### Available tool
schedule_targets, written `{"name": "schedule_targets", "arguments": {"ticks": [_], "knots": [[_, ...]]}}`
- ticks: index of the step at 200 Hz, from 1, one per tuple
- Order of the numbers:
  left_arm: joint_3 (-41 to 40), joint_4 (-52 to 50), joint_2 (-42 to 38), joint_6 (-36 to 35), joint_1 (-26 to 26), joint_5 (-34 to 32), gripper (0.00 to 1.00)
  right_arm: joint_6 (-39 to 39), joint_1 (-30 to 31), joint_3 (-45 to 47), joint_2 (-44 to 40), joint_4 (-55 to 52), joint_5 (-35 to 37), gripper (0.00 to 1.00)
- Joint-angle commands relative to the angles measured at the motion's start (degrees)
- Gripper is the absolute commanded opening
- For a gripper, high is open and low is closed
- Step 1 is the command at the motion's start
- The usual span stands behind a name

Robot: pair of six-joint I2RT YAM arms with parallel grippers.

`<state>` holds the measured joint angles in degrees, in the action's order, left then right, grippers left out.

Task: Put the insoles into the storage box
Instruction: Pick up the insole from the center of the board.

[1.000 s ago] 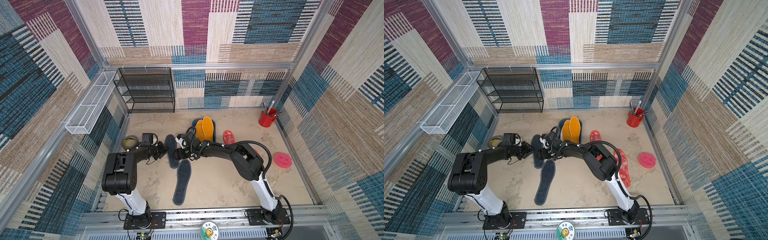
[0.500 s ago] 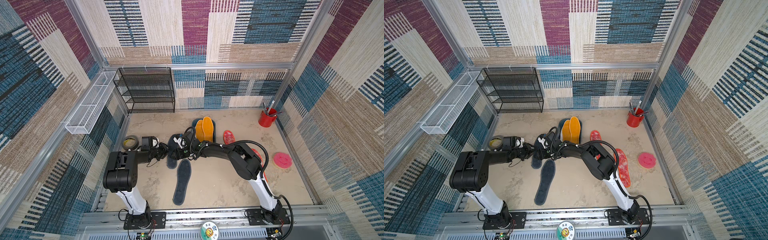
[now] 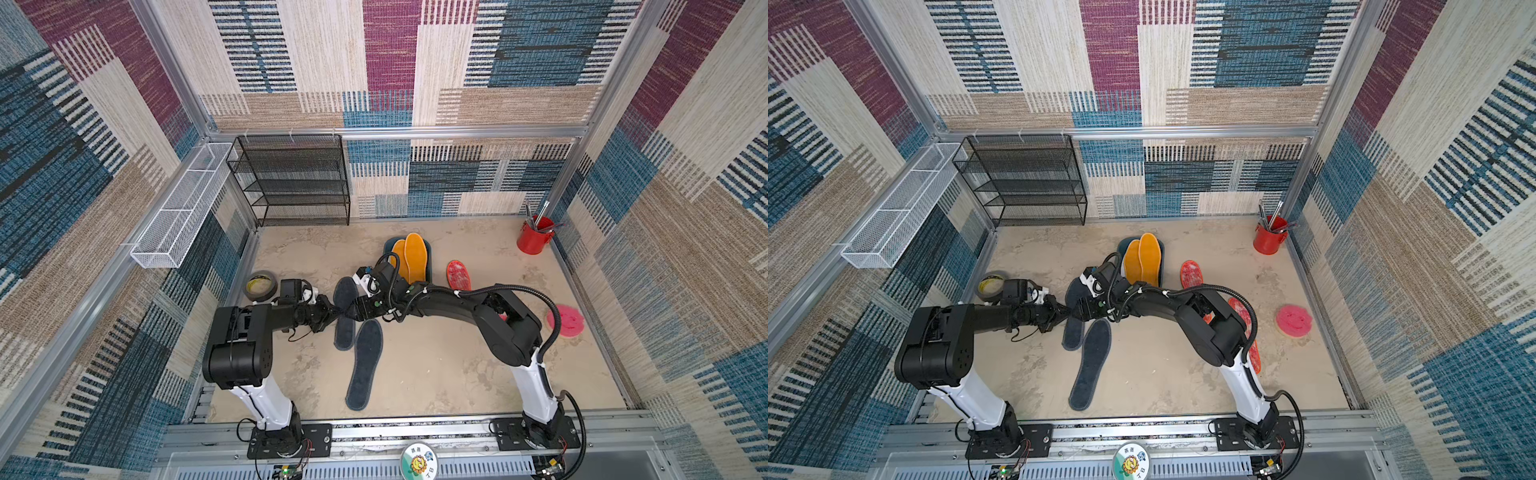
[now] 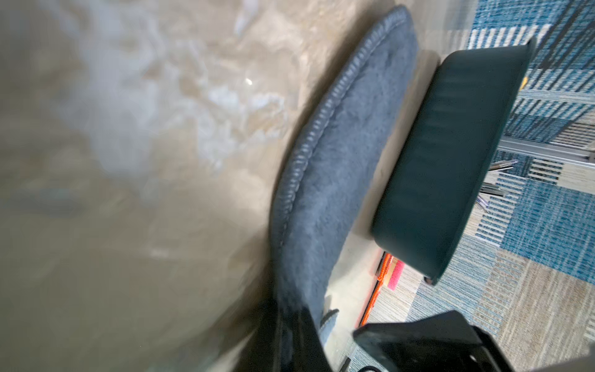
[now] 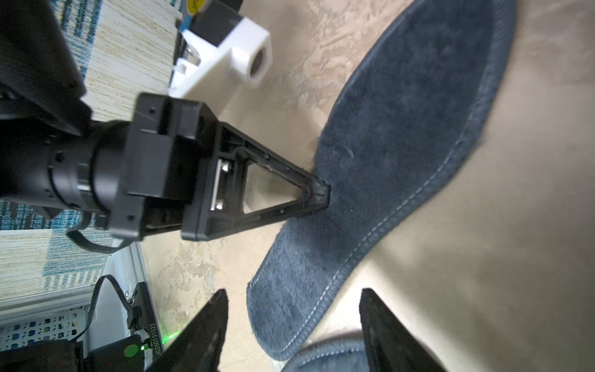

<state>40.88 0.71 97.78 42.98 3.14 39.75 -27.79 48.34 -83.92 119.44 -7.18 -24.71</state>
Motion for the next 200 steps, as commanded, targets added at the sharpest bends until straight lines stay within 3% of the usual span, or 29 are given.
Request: {"name": "schedule_targets", "arguments": {"ticks": [1, 21, 92, 137, 200], "knots": [[0.90, -8.45, -3.15, -2.56, 0.12, -4.89, 0.00, 0.19, -0.08, 1.19, -4.68, 1.25, 2.66, 0.68], [1.05, -10.41, -7.14, -3.50, 0.12, -6.08, 0.00, -0.81, -0.73, 4.44, -8.78, 2.73, 1.94, 0.69], [0.38, -10.83, -17.70, -6.02, -1.76, -6.08, 0.00, -11.23, -6.07, 20.70, -15.21, 21.47, -12.99, 0.68], [0.95, -10.06, -21.32, -6.27, -4.08, -3.58, 0.00, -15.83, -6.11, 22.56, -15.20, 30.32, -16.43, 0.67], [0.86, -8.38, -24.10, -5.65, -5.90, 0.44, 0.00, -19.97, -6.11, 21.76, -11.81, 35.45, -15.38, 0.64]]}}
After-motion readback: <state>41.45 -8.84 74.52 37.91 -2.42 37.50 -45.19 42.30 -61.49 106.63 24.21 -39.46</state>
